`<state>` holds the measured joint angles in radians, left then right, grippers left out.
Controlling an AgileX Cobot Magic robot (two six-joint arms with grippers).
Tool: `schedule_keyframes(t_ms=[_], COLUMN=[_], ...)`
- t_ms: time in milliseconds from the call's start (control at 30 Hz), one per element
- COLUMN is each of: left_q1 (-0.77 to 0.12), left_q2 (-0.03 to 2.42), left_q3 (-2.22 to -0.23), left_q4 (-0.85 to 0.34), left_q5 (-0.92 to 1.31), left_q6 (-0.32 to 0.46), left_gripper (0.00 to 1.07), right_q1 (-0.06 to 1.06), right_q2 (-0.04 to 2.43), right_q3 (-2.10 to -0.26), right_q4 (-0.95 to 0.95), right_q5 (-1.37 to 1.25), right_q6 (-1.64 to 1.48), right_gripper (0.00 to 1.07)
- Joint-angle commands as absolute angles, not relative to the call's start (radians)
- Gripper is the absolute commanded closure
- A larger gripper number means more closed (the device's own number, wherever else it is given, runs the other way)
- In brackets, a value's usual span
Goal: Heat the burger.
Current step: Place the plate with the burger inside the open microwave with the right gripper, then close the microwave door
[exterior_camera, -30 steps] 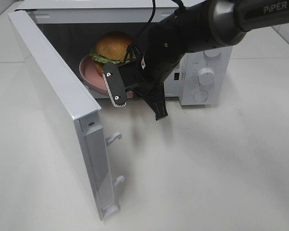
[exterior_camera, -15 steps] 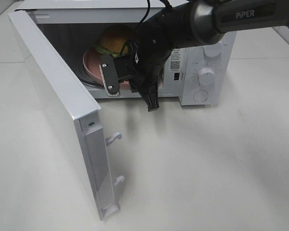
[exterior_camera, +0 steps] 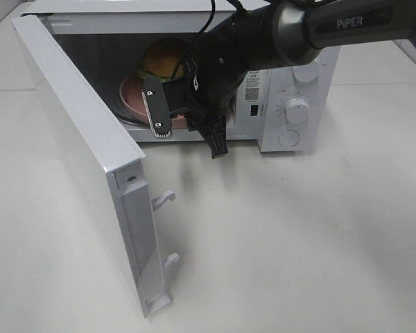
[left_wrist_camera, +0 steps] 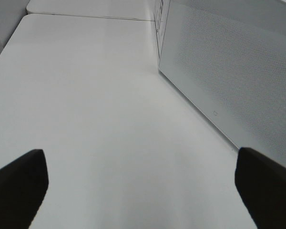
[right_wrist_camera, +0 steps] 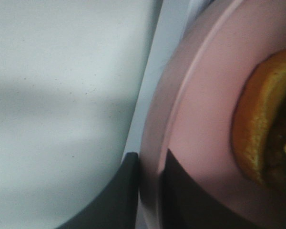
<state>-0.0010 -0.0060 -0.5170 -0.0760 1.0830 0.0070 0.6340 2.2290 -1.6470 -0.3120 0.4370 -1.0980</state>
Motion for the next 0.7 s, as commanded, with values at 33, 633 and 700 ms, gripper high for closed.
schedule_keyframes(t_ms=[33, 633, 700], left_q1=[-0.006, -0.006, -0.006], left_q2=[-0.022, -0.022, -0.022], left_q3=[-0.517, -0.517, -0.517], left_q4=[-0.081, -0.081, -0.081], left_q5=[1.069, 1.069, 1.069], left_q6=[0.000, 0.000, 0.000], left_gripper=[0.06, 0.06, 0.06], right_q1=[0.632, 0.643, 0.643], right_q2=[2.226, 2.203, 2.183], right_q3=[-1.656, -1.632, -1.606], right_q4=[-0.313, -0.313, -0.313], right_q5=[0.415, 0.429, 0.420], right_q6=[-1.087, -1.012, -1.012], right_gripper=[0.90, 0.66, 0.65])
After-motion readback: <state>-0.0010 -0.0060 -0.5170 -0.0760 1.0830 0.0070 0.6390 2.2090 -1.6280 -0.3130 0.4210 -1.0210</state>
